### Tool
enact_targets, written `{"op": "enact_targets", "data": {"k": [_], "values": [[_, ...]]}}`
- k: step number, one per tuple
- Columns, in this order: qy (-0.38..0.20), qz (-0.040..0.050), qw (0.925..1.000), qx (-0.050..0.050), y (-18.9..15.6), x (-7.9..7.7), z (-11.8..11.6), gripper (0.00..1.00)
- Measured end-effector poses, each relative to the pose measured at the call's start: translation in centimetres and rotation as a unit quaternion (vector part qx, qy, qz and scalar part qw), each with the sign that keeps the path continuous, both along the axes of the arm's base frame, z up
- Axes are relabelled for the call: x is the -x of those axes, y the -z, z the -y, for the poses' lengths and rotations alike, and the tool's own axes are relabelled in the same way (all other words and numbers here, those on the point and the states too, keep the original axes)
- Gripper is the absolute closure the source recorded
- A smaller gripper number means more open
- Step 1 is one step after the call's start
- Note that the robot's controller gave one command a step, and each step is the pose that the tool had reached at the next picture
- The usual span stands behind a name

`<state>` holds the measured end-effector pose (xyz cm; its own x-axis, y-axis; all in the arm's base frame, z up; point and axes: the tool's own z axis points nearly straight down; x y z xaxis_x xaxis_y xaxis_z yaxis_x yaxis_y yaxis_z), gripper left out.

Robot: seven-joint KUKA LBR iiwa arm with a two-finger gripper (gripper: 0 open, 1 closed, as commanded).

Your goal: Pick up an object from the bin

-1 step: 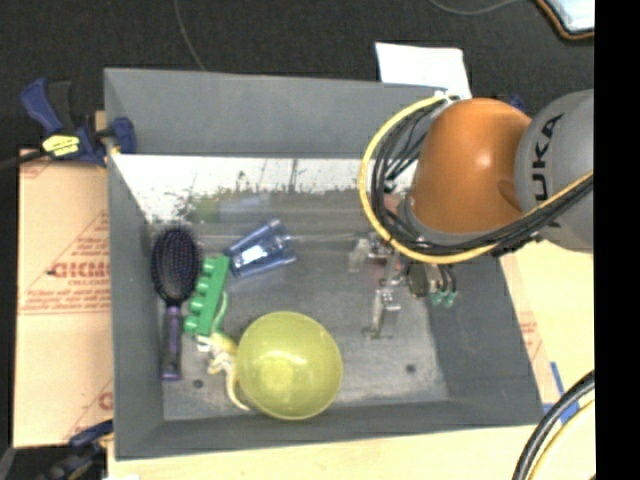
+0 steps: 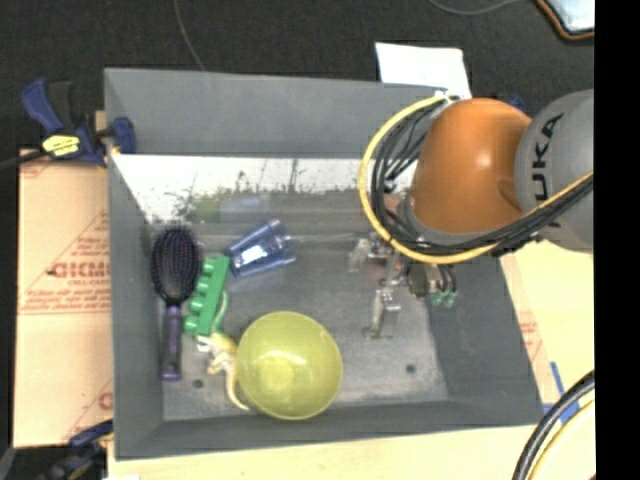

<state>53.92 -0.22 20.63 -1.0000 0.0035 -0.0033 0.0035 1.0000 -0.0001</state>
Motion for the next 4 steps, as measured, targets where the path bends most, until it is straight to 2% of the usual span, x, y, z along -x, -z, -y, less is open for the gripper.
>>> {"op": "enact_targets", "data": {"k": [1, 3, 4], "values": [[0.008, 0.0006, 1.0000, 0.000, -1.4, 1.7, -0.9, 0.00], [-0.005, 0.0005, 1.0000, 0.000, -2.5, 1.1, -0.9, 0.00], [-0.082, 0.0014, 0.9966, 0.000, -2.6, 3.1, -0.1, 0.00]]}}
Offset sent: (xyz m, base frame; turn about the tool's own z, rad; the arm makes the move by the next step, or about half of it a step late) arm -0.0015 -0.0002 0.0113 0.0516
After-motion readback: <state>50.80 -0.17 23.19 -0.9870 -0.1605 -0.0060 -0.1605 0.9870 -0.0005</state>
